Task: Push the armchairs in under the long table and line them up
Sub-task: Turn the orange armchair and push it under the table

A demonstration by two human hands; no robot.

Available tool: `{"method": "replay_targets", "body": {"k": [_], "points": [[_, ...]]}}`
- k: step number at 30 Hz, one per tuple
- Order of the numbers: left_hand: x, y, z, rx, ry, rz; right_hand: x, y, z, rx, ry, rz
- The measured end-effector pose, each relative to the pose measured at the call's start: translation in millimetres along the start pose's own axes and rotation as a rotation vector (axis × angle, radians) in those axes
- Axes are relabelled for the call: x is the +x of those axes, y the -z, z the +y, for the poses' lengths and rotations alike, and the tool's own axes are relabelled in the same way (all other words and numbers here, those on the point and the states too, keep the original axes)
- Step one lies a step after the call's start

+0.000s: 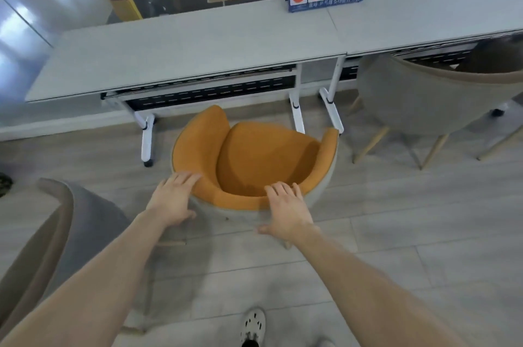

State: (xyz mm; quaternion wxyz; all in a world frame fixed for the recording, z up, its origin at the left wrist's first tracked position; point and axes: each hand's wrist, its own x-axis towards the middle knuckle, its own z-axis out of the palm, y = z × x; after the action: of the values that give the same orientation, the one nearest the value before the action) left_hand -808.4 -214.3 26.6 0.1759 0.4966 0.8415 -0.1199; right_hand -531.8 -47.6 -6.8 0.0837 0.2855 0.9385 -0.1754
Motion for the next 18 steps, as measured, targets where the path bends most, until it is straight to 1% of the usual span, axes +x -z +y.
{"method": "replay_targets", "body": {"k": [2, 4, 7, 9, 13, 15, 18], "points": [[28.5, -11.1, -16.7, 0.047, -0.076, -0.012, 16.8, -15.9, -17.3, -0.01, -0.037, -0.052], [53.4, -24.4, -24.6, 0.084, -0.147, -0.044, 28.7, -33.5, -22.6, -0.019, -0.072, -0.06], [70.2, -43.0, -22.6, 0.078, -0.291, -0.057, 33.4, -50.6, -12.8, -0.022, -0.08, 0.011], [73.5, -43.9, -14.1, 0.035, -0.328, -0.034, 33.5, -52.9, 0.7, -0.041, -0.069, 0.035], [90.1, -28.2, 22.5, 0.075, -0.4, -0.052, 36.7, -35.8, 41.4, -0.015, -0.09, 0.001], [106.5, -21.8, 50.7, 0.092, -0.439, -0.065, 39.1, -18.5, 72.6, -0.003, -0.117, -0.02], [133.5, -16.2, 99.1, 0.061, -0.465, -0.041, 48.4, 9.8, 125.9, -0.024, -0.16, -0.056]]}}
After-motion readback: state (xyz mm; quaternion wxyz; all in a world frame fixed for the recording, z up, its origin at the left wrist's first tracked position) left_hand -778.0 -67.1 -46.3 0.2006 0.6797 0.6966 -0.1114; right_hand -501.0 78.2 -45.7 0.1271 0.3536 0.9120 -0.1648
